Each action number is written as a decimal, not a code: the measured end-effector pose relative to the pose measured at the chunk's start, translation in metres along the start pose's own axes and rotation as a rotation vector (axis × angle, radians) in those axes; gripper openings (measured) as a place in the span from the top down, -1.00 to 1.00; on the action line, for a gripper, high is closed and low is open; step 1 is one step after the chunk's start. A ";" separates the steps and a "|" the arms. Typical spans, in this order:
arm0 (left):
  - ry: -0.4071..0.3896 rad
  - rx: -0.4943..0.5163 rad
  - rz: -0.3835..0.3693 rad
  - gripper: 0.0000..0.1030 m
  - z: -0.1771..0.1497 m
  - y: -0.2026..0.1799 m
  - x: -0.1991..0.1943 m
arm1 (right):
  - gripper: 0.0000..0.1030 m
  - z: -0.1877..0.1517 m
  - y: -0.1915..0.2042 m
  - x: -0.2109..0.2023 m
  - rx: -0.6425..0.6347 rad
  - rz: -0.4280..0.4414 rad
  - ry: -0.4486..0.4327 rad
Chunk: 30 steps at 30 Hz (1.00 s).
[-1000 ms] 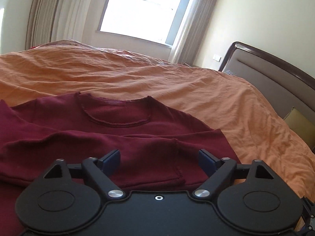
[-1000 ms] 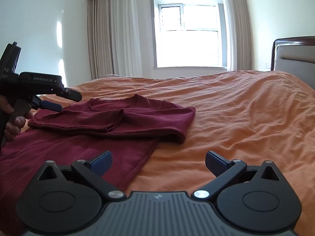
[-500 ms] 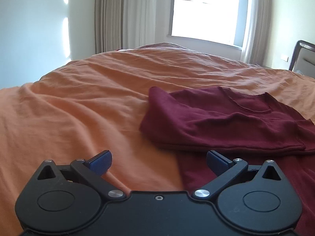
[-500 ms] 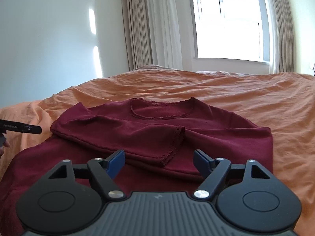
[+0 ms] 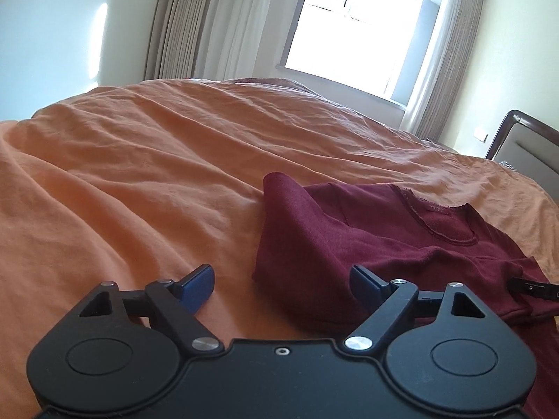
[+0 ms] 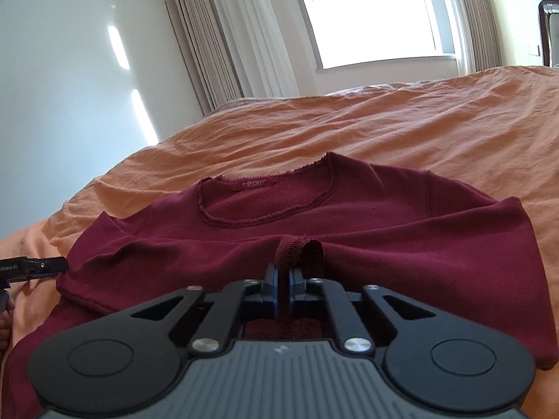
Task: Fold small clothes
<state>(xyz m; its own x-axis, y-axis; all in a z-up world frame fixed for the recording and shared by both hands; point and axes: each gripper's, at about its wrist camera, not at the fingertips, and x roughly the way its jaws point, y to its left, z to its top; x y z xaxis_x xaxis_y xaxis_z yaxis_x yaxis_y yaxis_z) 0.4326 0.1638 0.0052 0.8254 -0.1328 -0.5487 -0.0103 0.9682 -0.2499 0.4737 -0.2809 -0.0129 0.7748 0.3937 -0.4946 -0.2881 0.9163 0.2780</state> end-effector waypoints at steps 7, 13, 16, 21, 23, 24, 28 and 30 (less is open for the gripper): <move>0.027 -0.028 -0.055 -0.28 0.005 -0.002 0.005 | 0.88 0.015 -0.018 -0.012 0.057 -0.045 -0.063; -0.010 0.144 -0.013 -0.53 -0.006 -0.016 -0.014 | 0.88 0.024 -0.034 -0.018 0.115 0.003 -0.068; 0.006 0.271 0.032 -0.54 -0.018 -0.026 -0.012 | 0.88 0.032 -0.032 -0.021 0.113 0.016 -0.082; 0.005 0.375 0.094 -0.47 -0.024 -0.044 0.001 | 0.88 0.047 -0.026 -0.030 0.100 0.031 -0.118; -0.015 0.407 0.096 -0.47 -0.023 -0.050 0.005 | 0.88 0.051 -0.023 -0.035 0.094 0.040 -0.128; -0.020 0.421 0.103 -0.47 -0.022 -0.053 0.008 | 0.88 0.053 -0.021 -0.036 0.089 0.044 -0.132; -0.046 0.445 0.127 -0.08 -0.019 -0.061 0.014 | 0.88 0.053 -0.015 -0.041 0.071 0.065 -0.126; -0.053 0.433 0.139 0.03 -0.018 -0.060 0.013 | 0.88 0.049 -0.013 -0.042 0.060 0.070 -0.114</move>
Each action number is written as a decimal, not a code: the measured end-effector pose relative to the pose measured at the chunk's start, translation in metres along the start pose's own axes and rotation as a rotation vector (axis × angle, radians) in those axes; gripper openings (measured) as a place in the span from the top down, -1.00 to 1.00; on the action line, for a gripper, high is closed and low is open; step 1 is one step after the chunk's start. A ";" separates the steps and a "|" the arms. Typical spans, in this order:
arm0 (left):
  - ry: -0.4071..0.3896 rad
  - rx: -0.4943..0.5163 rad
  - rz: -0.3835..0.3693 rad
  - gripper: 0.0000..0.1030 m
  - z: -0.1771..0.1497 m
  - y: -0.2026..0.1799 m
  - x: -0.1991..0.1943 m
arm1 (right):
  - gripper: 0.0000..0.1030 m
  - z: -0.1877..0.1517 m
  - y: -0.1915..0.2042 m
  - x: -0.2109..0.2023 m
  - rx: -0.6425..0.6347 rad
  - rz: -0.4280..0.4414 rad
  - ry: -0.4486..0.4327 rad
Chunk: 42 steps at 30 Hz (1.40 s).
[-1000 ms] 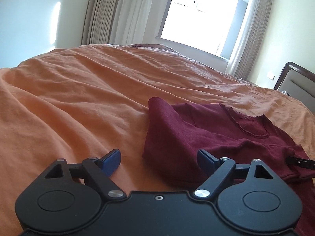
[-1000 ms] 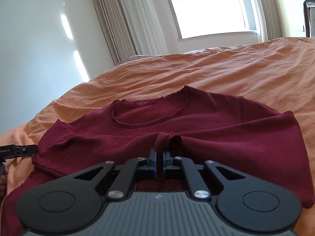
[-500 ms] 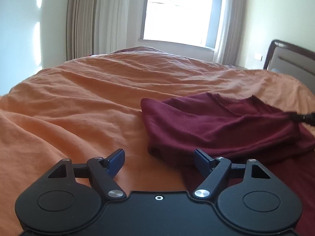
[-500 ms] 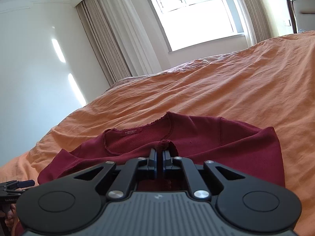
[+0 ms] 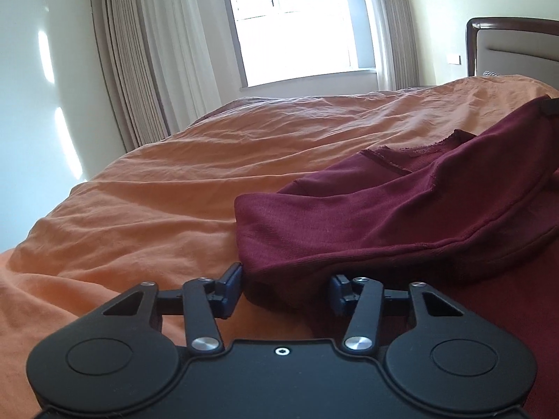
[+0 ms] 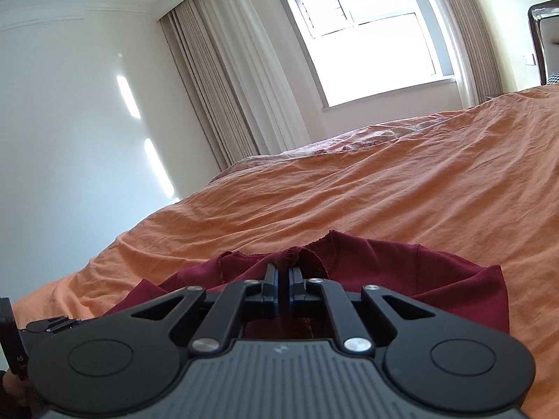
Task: Fold small clothes
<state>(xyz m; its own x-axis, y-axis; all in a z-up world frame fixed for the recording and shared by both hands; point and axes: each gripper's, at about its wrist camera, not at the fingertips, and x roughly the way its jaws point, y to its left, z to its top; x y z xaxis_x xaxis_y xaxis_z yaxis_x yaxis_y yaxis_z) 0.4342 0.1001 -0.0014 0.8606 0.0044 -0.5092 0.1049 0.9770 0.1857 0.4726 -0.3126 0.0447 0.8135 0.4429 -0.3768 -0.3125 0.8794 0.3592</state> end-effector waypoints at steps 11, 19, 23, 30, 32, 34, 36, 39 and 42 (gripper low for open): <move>0.101 -0.203 0.047 0.13 -0.010 0.029 0.003 | 0.85 -0.055 -0.014 0.014 0.013 -0.059 0.166; 0.097 -0.208 0.062 0.10 -0.021 0.036 -0.020 | 0.59 -0.063 -0.018 0.005 -0.012 -0.087 0.163; 0.064 -0.276 0.047 -0.34 -0.022 0.043 -0.037 | -0.08 -0.061 -0.014 -0.002 -0.041 -0.104 0.142; 0.006 -0.383 0.022 -0.67 0.000 0.044 -0.033 | -0.69 -0.058 0.009 0.005 -0.183 -0.205 0.074; 0.028 -0.402 0.046 -0.67 0.005 0.041 -0.017 | -0.75 -0.059 0.014 0.011 -0.234 -0.250 0.056; 0.080 -0.432 0.097 -0.61 0.005 0.039 0.001 | -0.76 -0.062 0.015 0.018 -0.267 -0.303 0.071; 0.127 -0.453 0.118 -0.59 0.000 0.039 0.013 | -0.76 -0.066 0.011 0.025 -0.277 -0.343 0.107; 0.113 -0.465 0.116 -0.54 -0.007 0.041 0.012 | -0.77 -0.075 0.000 0.025 -0.261 -0.348 0.121; 0.105 -0.470 0.122 -0.42 -0.012 0.046 0.009 | -0.83 -0.077 -0.004 0.021 -0.255 -0.355 0.111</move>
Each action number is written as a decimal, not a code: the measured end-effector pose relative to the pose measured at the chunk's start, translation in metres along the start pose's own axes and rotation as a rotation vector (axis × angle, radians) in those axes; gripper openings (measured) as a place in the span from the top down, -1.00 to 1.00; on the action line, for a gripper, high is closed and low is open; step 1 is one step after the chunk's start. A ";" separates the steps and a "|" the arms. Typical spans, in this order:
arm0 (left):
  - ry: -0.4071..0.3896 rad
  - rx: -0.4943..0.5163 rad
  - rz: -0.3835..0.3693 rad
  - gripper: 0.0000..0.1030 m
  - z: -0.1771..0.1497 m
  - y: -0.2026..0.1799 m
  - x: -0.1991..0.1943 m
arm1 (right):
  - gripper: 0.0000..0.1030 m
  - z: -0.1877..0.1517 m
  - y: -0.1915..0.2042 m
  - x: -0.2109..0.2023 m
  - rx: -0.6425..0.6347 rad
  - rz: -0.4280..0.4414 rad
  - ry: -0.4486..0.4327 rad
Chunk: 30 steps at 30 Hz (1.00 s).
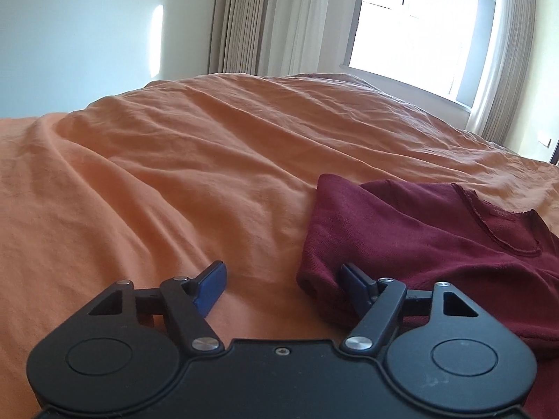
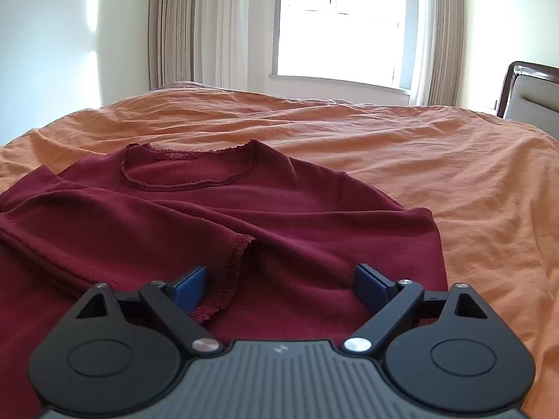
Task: Fold small clothes
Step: 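Open the right gripper and release the sweater onto its body, then move both tools to the hem of the red sweater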
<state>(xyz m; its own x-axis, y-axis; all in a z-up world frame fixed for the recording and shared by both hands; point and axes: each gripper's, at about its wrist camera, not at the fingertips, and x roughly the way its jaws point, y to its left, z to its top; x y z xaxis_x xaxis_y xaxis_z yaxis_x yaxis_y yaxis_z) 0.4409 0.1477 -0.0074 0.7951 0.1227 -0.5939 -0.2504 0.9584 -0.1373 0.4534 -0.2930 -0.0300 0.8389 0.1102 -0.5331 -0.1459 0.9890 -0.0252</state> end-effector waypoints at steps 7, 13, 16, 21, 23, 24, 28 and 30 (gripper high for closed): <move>0.000 0.001 0.005 -0.41 0.000 0.001 0.000 | -0.92 -0.001 0.001 -0.005 -0.018 -0.022 -0.001; -0.027 0.027 -0.043 -0.65 -0.001 0.003 -0.029 | -1.00 -0.007 -0.012 -0.052 -0.016 0.025 -0.054; -0.051 0.057 -0.071 -0.79 -0.009 0.004 -0.054 | -1.00 -0.019 -0.017 -0.076 -0.034 0.039 -0.054; -0.088 0.093 -0.107 -0.98 -0.036 0.004 -0.100 | -1.00 -0.055 -0.018 -0.112 -0.068 0.024 -0.021; -0.084 0.104 -0.122 -0.98 -0.050 0.002 -0.116 | -1.00 -0.074 -0.018 -0.125 -0.089 0.003 -0.003; -0.079 0.107 -0.134 -0.99 -0.057 0.002 -0.123 | -1.00 -0.082 -0.019 -0.131 -0.099 -0.011 0.001; -0.065 0.118 -0.177 -0.99 -0.090 0.002 -0.149 | -1.00 -0.114 -0.026 -0.163 -0.099 -0.050 -0.031; -0.060 0.134 -0.190 -0.99 -0.105 0.002 -0.159 | -1.00 -0.123 -0.033 -0.177 -0.085 -0.053 -0.052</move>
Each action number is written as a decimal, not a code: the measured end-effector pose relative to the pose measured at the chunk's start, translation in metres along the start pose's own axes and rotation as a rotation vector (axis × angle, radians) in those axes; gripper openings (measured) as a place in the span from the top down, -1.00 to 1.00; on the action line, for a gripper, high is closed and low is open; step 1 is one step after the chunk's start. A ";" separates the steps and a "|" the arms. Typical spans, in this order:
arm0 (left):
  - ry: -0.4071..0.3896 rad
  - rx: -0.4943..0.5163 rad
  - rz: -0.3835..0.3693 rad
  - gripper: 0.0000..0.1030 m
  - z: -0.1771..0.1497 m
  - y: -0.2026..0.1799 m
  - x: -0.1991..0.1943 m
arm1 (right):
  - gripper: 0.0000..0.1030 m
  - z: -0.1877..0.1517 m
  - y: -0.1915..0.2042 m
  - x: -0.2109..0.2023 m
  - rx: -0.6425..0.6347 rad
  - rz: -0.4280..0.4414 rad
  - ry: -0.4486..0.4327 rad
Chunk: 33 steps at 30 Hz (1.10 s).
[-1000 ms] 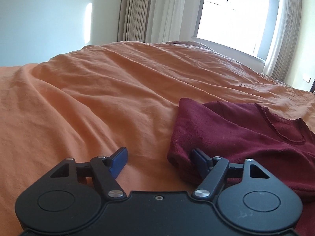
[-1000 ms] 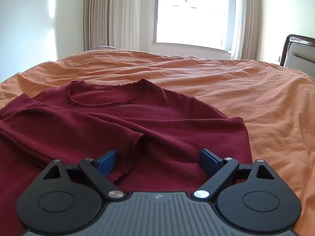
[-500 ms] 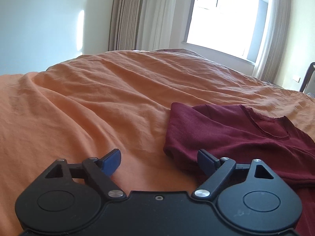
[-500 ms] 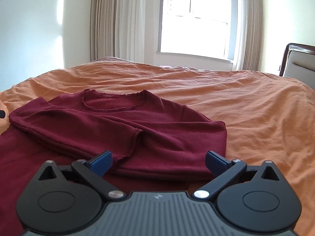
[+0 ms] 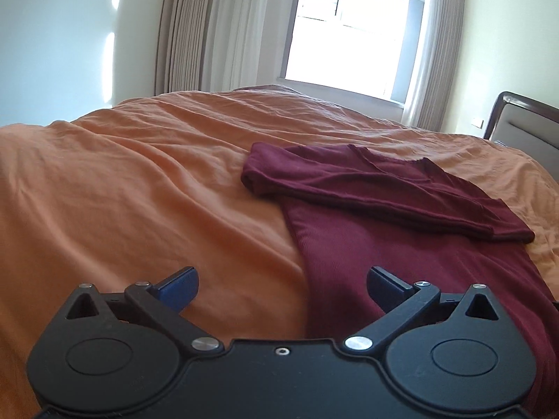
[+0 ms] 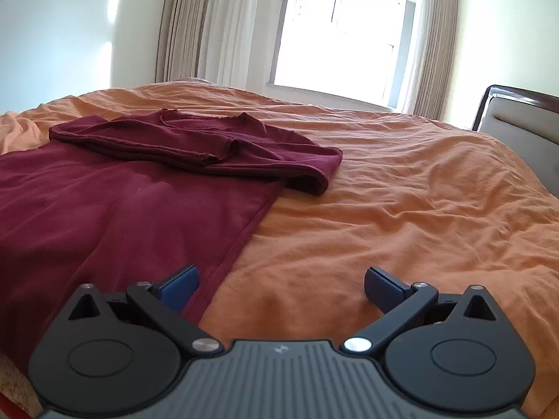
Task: Fold small clothes
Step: 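Move both tools to the hem of the red sweater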
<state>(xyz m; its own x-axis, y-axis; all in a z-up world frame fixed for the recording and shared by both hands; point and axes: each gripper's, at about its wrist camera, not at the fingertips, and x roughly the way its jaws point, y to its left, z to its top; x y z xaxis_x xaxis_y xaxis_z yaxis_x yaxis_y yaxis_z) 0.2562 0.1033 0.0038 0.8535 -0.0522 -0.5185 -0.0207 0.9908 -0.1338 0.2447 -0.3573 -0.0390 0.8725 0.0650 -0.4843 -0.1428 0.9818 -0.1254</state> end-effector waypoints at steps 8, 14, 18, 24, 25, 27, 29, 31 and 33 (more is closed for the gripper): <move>0.017 0.081 0.047 -0.99 -0.040 -0.006 -0.026 | -1.00 -0.014 0.001 -0.040 -0.019 -0.037 -0.070; 0.028 0.093 0.028 -0.99 -0.047 -0.011 -0.047 | -1.00 -0.028 0.042 -0.084 -0.206 0.088 -0.214; 0.024 0.099 0.017 -0.99 -0.054 -0.018 -0.058 | -1.00 -0.043 0.087 -0.091 -0.379 0.170 -0.240; 0.017 0.104 -0.016 -0.99 -0.059 -0.027 -0.071 | -1.00 -0.069 0.147 -0.079 -0.628 0.174 -0.277; 0.015 0.106 -0.021 -0.99 -0.059 -0.029 -0.074 | -1.00 -0.073 0.154 -0.076 -0.649 0.172 -0.277; 0.011 0.107 -0.028 -0.99 -0.059 -0.031 -0.077 | -1.00 -0.078 0.165 -0.069 -0.677 0.162 -0.277; 0.007 0.108 -0.035 -0.99 -0.059 -0.032 -0.080 | -1.00 -0.082 0.172 -0.059 -0.703 0.138 -0.272; 0.004 0.111 -0.040 -0.99 -0.059 -0.033 -0.083 | -1.00 -0.088 0.182 -0.049 -0.739 0.088 -0.277; 0.002 0.113 -0.045 -0.99 -0.059 -0.035 -0.084 | -1.00 -0.096 0.191 -0.044 -0.780 0.034 -0.298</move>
<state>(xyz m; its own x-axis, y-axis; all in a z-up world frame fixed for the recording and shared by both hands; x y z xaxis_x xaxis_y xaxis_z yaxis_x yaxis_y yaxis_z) 0.1548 0.0660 0.0024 0.8514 -0.0968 -0.5155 0.0763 0.9952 -0.0609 0.1337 -0.1895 -0.1249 0.9334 0.2445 -0.2627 -0.3580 0.5806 -0.7313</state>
